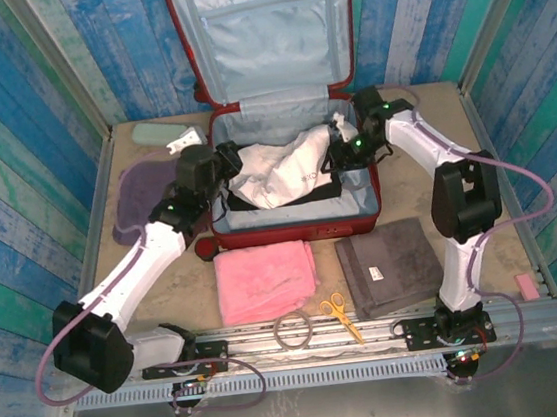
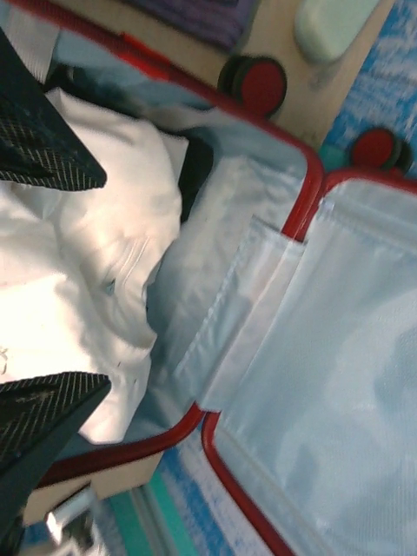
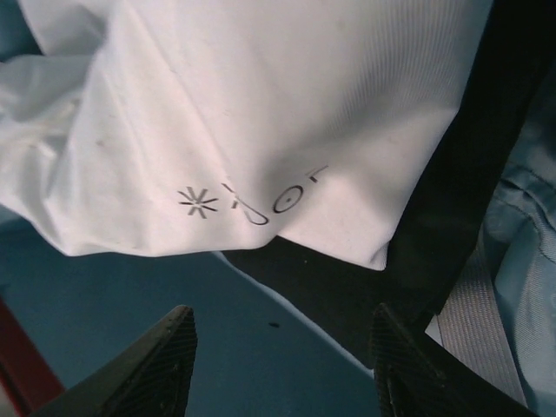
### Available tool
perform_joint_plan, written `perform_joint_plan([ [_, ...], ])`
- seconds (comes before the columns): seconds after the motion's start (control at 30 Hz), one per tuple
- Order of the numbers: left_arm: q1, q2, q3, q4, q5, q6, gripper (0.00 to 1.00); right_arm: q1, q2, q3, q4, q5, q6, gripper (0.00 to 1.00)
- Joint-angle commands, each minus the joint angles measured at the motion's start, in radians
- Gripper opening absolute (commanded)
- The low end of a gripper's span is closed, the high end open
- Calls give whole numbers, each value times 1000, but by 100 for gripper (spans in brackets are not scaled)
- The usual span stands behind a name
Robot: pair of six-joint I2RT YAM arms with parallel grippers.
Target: Pack the luggage
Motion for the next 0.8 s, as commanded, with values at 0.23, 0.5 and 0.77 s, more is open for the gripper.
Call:
perform_joint_plan([
  [0.23,-4,96,14,4,152,-58,49,16,106,47,42,51,10,50],
  [0.5,-4,108,-7,-14,150,-88,48,22,146,59,44,65,17,43],
  [0.77,-4,136,-3,-27,154,-89,43,46,167,99,44,63,20,29],
])
